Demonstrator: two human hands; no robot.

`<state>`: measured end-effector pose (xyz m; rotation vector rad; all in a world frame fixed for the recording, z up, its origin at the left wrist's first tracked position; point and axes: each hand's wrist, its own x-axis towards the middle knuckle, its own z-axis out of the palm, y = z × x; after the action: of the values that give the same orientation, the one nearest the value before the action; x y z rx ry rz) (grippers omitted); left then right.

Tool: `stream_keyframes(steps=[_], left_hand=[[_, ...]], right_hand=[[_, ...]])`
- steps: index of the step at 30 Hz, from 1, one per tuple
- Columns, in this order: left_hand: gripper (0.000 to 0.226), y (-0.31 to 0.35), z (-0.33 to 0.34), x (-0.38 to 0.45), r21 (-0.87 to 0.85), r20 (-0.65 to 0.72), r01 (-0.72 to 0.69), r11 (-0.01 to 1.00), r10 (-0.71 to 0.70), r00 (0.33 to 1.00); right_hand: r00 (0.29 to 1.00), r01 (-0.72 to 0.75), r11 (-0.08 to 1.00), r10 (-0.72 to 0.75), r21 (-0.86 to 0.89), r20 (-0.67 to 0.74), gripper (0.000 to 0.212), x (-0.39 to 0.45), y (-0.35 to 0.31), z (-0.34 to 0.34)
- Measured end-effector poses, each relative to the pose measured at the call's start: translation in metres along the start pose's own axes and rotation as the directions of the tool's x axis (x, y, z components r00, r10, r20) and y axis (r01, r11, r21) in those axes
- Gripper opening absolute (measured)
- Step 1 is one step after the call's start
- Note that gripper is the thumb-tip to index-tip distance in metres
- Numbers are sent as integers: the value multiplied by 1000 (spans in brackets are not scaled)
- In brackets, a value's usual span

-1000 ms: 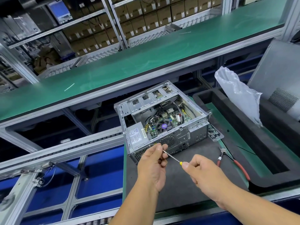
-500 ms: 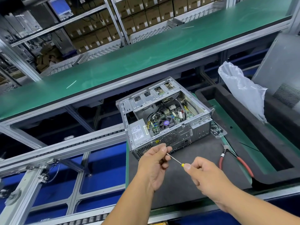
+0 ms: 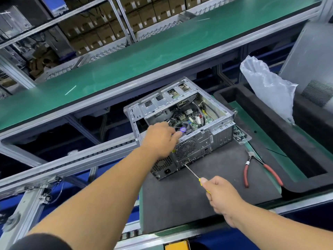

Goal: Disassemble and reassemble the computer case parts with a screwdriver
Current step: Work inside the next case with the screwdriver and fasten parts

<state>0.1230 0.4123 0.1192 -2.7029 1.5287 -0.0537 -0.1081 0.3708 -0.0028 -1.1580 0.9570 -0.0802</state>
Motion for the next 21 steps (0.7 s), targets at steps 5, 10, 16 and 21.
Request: stream_keyframes(steps=[5, 10, 16, 21], left_hand=[[55, 0, 30, 10, 10, 39, -65, 998, 64, 997], [61, -1, 35, 11, -27, 3, -35, 999, 35, 999], [44, -7, 38, 10, -249, -48, -20, 968, 9, 999], [41, -6, 37, 10, -307, -15, -20, 952, 16, 1000]], right_hand=[[999, 42, 997, -44, -64, -27, 39, 14, 8, 11], [997, 63, 995, -67, -76, -47, 40, 20, 8, 17], [996, 71, 994, -76, -82, -53, 40, 22, 6, 22], [995, 68, 994, -73, -81, -61, 40, 24, 8, 22]])
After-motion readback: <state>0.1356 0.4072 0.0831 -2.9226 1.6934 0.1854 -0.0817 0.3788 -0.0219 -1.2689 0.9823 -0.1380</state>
